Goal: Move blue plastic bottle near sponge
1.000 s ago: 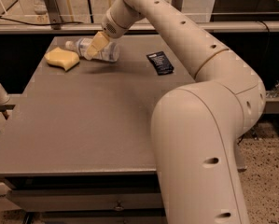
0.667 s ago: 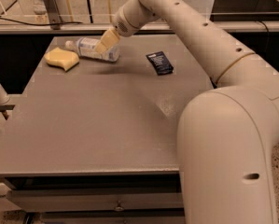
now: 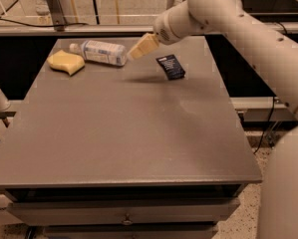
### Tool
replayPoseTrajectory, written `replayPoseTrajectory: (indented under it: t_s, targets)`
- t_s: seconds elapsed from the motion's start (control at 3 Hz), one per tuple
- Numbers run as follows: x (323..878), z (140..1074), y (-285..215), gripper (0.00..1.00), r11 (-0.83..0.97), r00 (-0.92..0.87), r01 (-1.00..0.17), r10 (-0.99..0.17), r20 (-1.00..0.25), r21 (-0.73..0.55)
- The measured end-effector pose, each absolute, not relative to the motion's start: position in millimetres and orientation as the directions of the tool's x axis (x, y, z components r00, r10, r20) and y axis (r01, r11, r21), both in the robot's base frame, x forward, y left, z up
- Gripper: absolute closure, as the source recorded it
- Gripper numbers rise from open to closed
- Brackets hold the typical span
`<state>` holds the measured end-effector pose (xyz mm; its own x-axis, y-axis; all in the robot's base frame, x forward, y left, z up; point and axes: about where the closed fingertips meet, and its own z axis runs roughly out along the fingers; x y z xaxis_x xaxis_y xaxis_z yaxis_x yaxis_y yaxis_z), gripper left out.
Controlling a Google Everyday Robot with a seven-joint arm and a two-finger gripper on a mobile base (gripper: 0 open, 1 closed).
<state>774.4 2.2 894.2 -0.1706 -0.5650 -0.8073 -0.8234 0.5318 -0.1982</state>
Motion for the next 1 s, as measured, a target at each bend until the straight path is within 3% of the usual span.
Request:
replayPoseTrajectory:
  t_s: [1.0]
  targets:
    - [760, 908, -146, 0.0, 0.719, -0.151, -0.659, -0.415, -0.897, -0.221]
